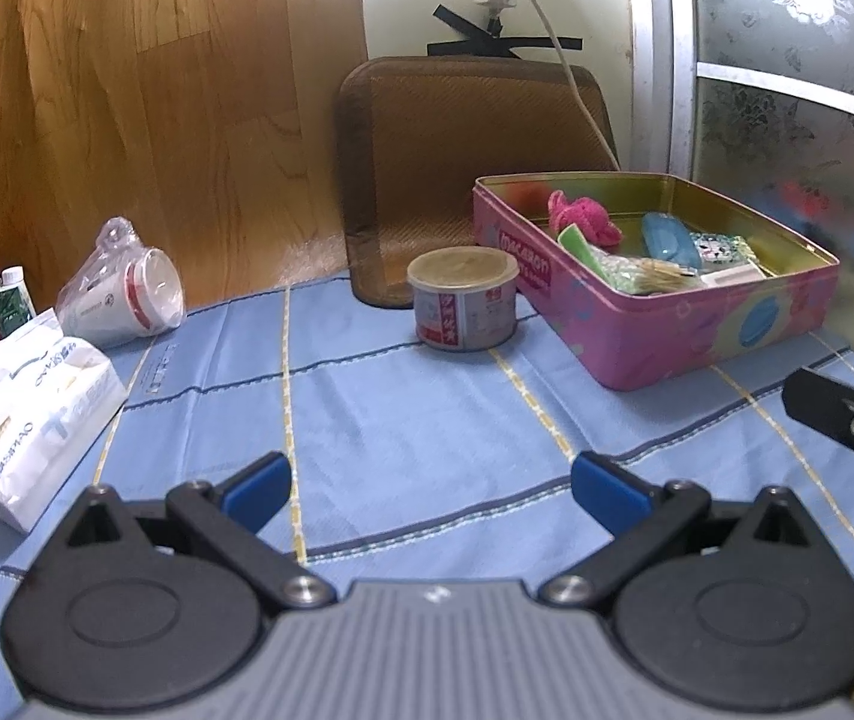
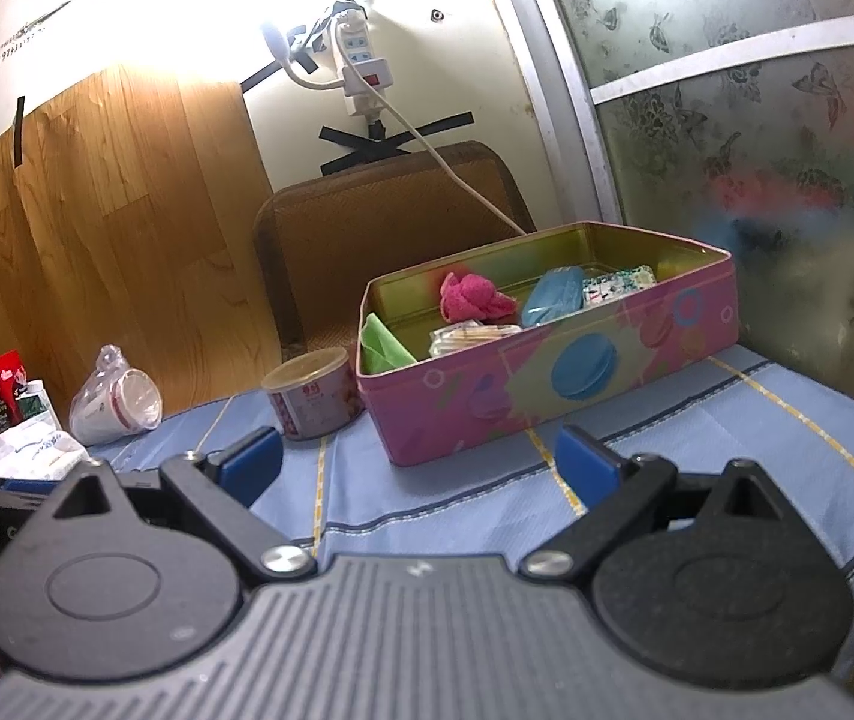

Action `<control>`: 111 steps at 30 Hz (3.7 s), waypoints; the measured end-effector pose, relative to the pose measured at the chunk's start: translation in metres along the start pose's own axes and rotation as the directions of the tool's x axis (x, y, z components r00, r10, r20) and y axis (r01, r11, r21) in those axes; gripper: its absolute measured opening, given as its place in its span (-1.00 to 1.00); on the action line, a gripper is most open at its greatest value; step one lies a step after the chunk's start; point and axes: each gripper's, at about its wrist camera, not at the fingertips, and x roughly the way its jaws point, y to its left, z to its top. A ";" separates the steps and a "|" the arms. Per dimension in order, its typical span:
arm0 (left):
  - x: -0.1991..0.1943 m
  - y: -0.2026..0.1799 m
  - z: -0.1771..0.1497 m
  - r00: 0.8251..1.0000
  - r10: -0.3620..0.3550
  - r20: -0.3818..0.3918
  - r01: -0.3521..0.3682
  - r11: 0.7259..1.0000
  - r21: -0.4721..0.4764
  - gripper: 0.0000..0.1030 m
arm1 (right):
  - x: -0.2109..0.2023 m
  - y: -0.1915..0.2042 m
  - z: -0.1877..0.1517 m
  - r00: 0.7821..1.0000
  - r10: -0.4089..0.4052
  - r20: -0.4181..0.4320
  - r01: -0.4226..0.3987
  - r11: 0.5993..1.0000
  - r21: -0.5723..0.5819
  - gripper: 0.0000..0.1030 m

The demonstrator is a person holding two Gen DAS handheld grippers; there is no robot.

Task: Organize soft objects

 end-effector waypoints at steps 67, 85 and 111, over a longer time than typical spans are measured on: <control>0.010 -0.007 -0.009 0.999 -0.010 -0.053 0.013 0.998 0.060 0.99 | 0.004 -0.007 -0.003 0.999 0.030 -0.015 -0.030 0.999 0.015 0.92; 0.009 -0.007 -0.010 0.999 -0.005 -0.054 0.009 0.998 0.066 0.99 | 0.004 -0.009 -0.003 0.999 0.032 -0.016 -0.032 0.999 0.019 0.92; 0.007 -0.011 -0.010 0.999 -0.013 -0.045 0.017 0.996 0.083 0.99 | 0.005 -0.010 -0.004 0.999 0.030 -0.018 -0.029 0.999 0.030 0.92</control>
